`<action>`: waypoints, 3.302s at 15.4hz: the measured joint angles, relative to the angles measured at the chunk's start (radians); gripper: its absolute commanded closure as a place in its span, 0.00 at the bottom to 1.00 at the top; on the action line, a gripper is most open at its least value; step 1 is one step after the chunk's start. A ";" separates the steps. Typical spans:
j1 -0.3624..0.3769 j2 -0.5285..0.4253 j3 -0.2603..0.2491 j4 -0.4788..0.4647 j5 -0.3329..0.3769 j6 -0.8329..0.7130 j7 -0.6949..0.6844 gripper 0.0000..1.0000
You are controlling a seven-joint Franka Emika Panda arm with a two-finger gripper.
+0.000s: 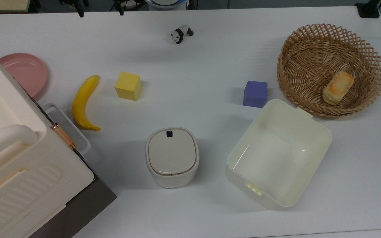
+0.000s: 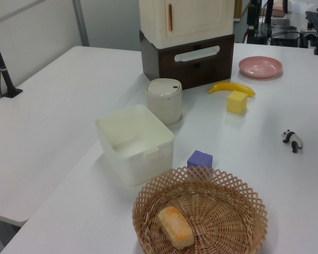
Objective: Open the drawer
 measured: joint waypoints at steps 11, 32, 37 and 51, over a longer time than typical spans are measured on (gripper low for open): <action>-0.014 0.000 -0.001 0.001 0.000 0.000 0.000 0.00; -0.014 0.000 -0.001 0.001 0.000 0.000 0.000 0.00; -0.014 0.016 -0.001 0.001 0.000 0.028 0.000 0.00; -0.084 0.196 -0.001 0.002 -0.008 0.422 -0.135 0.00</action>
